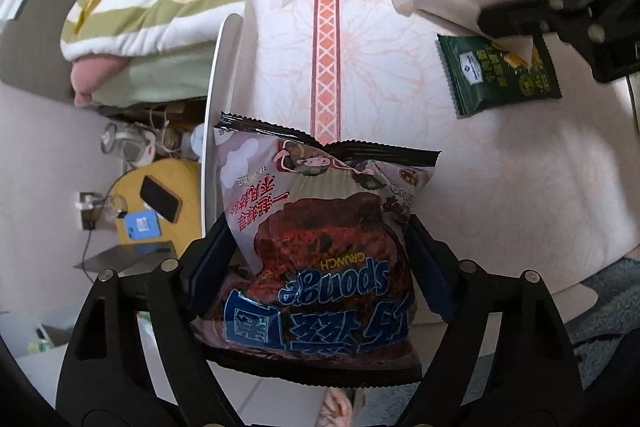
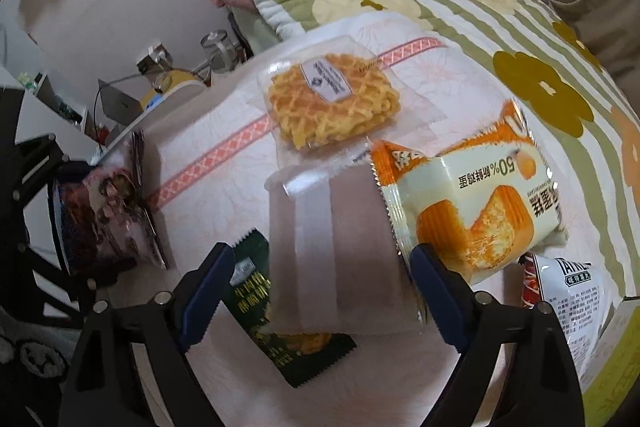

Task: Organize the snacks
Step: 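Grasp the red-blue Sponge bag with the left gripper while the right grasps the white translucent bag, then lift both held bags and carry them toward the box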

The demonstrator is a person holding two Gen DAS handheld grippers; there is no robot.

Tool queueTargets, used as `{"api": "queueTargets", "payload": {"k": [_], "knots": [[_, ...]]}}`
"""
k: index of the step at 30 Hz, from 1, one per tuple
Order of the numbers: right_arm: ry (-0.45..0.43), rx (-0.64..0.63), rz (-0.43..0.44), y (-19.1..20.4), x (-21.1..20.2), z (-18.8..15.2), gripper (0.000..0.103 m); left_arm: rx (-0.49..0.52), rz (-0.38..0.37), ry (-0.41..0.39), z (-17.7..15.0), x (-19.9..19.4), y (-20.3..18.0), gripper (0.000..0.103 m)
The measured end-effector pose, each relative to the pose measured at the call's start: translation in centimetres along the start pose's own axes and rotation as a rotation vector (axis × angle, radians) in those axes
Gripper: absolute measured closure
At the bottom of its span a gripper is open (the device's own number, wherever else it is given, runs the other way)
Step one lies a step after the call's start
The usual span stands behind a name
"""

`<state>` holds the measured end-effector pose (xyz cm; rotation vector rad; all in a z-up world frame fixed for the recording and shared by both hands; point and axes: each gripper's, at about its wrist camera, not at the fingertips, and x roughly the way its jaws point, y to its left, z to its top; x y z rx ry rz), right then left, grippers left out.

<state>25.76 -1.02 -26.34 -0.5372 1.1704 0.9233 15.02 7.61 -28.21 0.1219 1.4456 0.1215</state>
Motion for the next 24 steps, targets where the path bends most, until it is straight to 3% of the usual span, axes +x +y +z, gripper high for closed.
{"api": "queueTargets", "payload": {"k": [9, 13, 19, 22, 24], "knots": [[0.012, -0.022, 0.000, -0.3, 1.1, 0.6, 0.016, -0.071, -0.048, -0.031, 0.6, -0.7, 0.2, 0.032], [0.020, -0.020, -0.001, -0.2, 1.6, 1.0, 0.029, -0.099, -0.070, -0.045, 0.5, -1.5, 0.4, 0.033], [0.028, -0.029, -0.027, 0.4, 2.3, 0.7, 0.030, -0.140, -0.113, -0.080, 0.6, -2.7, 1.0, 0.033], [0.024, -0.018, -0.066, 0.4, 2.5, 0.7, 0.044, -0.145, -0.128, -0.087, 0.6, -2.8, 1.3, 0.033], [0.027, 0.009, -0.050, 0.1, 2.3, 0.7, 0.044, -0.151, -0.143, -0.095, 0.6, -3.1, 1.5, 0.033]]}}
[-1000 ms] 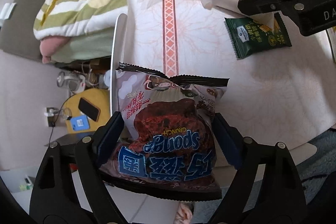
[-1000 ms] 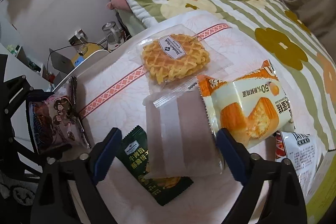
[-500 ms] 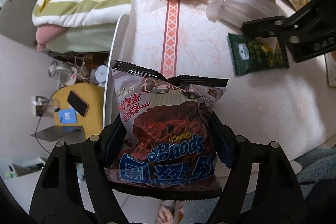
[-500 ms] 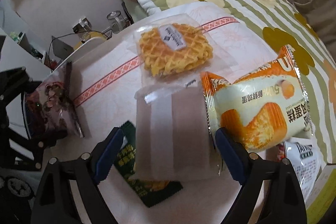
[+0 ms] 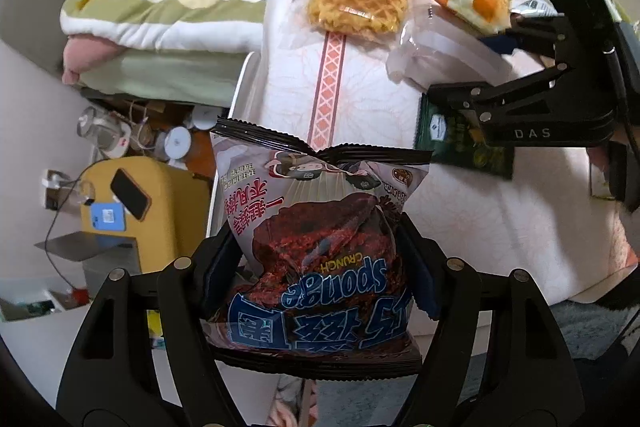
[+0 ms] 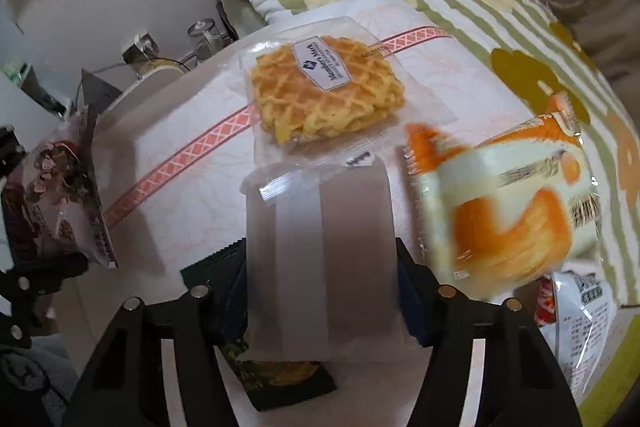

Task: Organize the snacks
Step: 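Lift both held bags and carry them toward the box, then open both grippers above the box to release the bags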

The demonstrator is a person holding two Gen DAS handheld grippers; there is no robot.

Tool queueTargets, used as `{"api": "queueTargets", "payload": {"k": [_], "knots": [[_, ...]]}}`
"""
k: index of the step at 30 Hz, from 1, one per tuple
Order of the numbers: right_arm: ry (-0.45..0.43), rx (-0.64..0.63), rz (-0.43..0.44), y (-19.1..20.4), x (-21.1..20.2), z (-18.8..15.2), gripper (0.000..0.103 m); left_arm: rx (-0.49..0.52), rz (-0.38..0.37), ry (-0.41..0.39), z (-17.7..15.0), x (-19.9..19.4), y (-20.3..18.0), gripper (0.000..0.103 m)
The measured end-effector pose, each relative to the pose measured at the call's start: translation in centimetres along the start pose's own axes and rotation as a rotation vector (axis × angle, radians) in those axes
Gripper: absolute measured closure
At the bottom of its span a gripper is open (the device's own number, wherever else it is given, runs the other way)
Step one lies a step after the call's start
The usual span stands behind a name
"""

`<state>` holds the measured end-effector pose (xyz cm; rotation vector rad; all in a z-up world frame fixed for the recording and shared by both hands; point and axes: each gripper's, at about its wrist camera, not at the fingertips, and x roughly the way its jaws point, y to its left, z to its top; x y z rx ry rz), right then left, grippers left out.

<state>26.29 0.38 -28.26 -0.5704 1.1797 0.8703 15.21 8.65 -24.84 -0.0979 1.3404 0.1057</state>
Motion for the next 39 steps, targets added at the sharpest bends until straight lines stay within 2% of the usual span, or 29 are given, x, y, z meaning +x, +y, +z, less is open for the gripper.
{"api": "queueTargets", "payload": {"k": [4, 9, 17, 21, 27, 32, 39], "knots": [[-0.011, 0.050, -0.033, 0.2, -1.1, -0.7, 0.045, 0.004, -0.020, -0.022, 0.0, -1.1, 0.5, 0.033], [-0.066, 0.147, -0.051, 0.7, -4.5, -2.0, 0.045, 0.040, -0.047, -0.083, 0.6, -3.4, 0.7, 0.033], [-0.231, 0.367, -0.110, 1.2, -13.0, -4.4, 0.045, 0.168, -0.101, -0.227, 3.3, -8.6, -0.6, 0.033], [-0.297, 0.483, -0.159, 1.0, -17.3, -6.2, 0.045, 0.245, -0.158, -0.293, 5.5, -10.9, -2.4, 0.033], [-0.391, 0.628, -0.258, -0.5, -23.3, -10.5, 0.045, 0.320, -0.247, -0.373, 8.7, -14.3, -7.2, 0.033], [-0.438, 0.725, -0.336, -3.1, -27.3, -15.4, 0.045, 0.379, -0.315, -0.423, 9.9, -16.5, -13.6, 0.033], [-0.441, 0.804, -0.407, -7.9, -31.1, -23.1, 0.045, 0.432, -0.407, -0.407, 10.6, -17.0, -24.6, 0.033]]}}
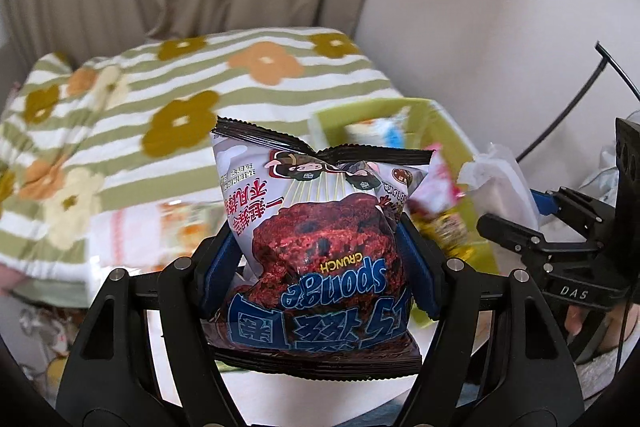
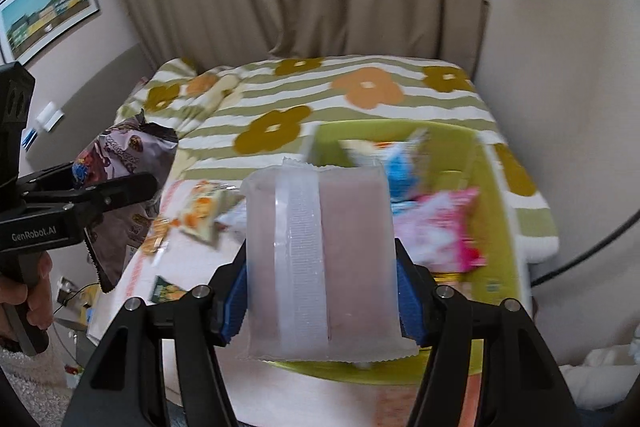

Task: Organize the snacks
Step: 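Open both grippers above the box to release the bags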

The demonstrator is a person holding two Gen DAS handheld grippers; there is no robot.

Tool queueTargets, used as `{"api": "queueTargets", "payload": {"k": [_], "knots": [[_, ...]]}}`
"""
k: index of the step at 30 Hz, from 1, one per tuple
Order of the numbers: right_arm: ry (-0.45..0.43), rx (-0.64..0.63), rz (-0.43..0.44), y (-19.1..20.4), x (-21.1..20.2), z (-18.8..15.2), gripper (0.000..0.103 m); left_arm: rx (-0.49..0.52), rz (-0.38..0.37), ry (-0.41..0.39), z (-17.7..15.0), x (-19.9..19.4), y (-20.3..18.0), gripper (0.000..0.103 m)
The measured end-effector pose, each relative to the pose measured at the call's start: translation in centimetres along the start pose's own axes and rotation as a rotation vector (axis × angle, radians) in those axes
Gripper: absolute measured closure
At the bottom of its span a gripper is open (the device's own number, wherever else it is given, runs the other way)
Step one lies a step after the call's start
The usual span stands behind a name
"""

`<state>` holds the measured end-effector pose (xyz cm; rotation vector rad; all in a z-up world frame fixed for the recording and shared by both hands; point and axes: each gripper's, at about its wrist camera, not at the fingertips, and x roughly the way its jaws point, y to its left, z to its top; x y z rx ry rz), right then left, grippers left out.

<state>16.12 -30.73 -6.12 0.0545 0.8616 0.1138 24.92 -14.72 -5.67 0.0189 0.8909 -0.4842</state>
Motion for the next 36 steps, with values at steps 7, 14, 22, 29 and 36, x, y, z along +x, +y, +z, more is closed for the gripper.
{"api": "queueTargets", "payload": {"k": [7, 14, 22, 29, 36], "knots": [[0.011, 0.042, -0.015, -7.7, -0.5, -0.4, 0.045, -0.020, -0.020, 0.070, 1.4, 7.5, -7.2, 0.033], [0.068, 0.038, 0.028, -11.4, 1.5, -1.5, 0.045, -0.080, 0.019, 0.142, 0.5, 12.4, -9.9, 0.033], [0.099, 0.065, 0.082, -12.8, 3.3, -2.5, 0.045, -0.030, 0.159, 0.123, 0.9, 12.0, -10.6, 0.000], [0.119, 0.037, 0.099, -12.4, 4.4, -3.2, 0.045, -0.097, 0.148, 0.074, -0.3, 8.7, -8.6, 0.000], [0.123, 0.014, 0.130, -11.0, 5.7, -3.7, 0.042, -0.158, 0.187, 0.040, -1.8, 5.8, -6.5, 0.000]]}}
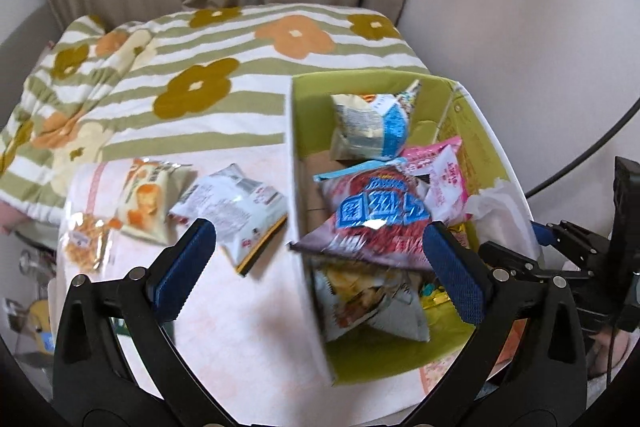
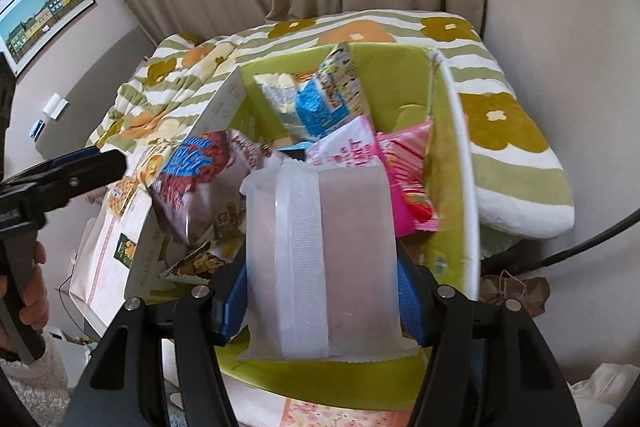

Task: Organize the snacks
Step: 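Move both tools back over the remaining snacks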

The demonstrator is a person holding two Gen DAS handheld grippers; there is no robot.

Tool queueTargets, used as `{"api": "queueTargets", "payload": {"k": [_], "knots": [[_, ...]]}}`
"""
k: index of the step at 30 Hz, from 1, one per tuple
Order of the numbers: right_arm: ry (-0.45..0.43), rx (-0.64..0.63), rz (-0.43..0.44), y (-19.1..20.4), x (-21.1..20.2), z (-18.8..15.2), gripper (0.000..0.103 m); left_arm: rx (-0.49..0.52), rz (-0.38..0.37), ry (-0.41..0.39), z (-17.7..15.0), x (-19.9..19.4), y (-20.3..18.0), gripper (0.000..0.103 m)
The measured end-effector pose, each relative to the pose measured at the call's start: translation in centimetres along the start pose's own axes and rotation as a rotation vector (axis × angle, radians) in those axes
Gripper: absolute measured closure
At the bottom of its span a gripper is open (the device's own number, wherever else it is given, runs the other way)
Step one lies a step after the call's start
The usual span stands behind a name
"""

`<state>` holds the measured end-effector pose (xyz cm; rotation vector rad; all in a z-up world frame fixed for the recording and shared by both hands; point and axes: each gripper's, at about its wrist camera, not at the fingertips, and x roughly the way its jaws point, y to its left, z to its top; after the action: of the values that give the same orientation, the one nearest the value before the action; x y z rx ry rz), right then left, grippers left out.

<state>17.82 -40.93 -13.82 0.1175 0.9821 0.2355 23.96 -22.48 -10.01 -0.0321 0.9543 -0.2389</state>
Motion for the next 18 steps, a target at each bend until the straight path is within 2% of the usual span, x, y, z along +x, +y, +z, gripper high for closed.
{"api": "queueTargets", "payload": {"k": [1, 2, 3, 6, 10, 18], "knots": [[-0.026, 0.000, -0.001, 0.2, -0.2, -0.1, 0.032, -0.010, 0.005, -0.003, -0.2, -0.3, 0.4, 0.000], [-0.050, 0.001, 0.004, 0.2, -0.4, -0.1, 0.011, -0.020, 0.008, -0.002, -0.5, -0.5, 0.8, 0.000], [-0.070, 0.002, 0.016, 0.3, -0.7, 0.0, 0.002, -0.029, 0.010, 0.000, -0.7, -0.7, 1.2, 0.000], [-0.110, -0.013, 0.023, 0.5, -1.6, 0.1, 0.000, -0.058, 0.015, 0.006, -1.8, -1.2, 2.4, 0.000], [-0.103, -0.030, 0.014, 1.2, -1.7, -0.1, 0.000, -0.093, 0.036, 0.014, -3.3, -1.9, 4.1, 0.000], [-0.123, -0.081, 0.064, 3.8, -2.5, 1.1, 0.000, -0.172, 0.101, -0.001, -5.7, -4.9, 8.0, 0.000]]}}
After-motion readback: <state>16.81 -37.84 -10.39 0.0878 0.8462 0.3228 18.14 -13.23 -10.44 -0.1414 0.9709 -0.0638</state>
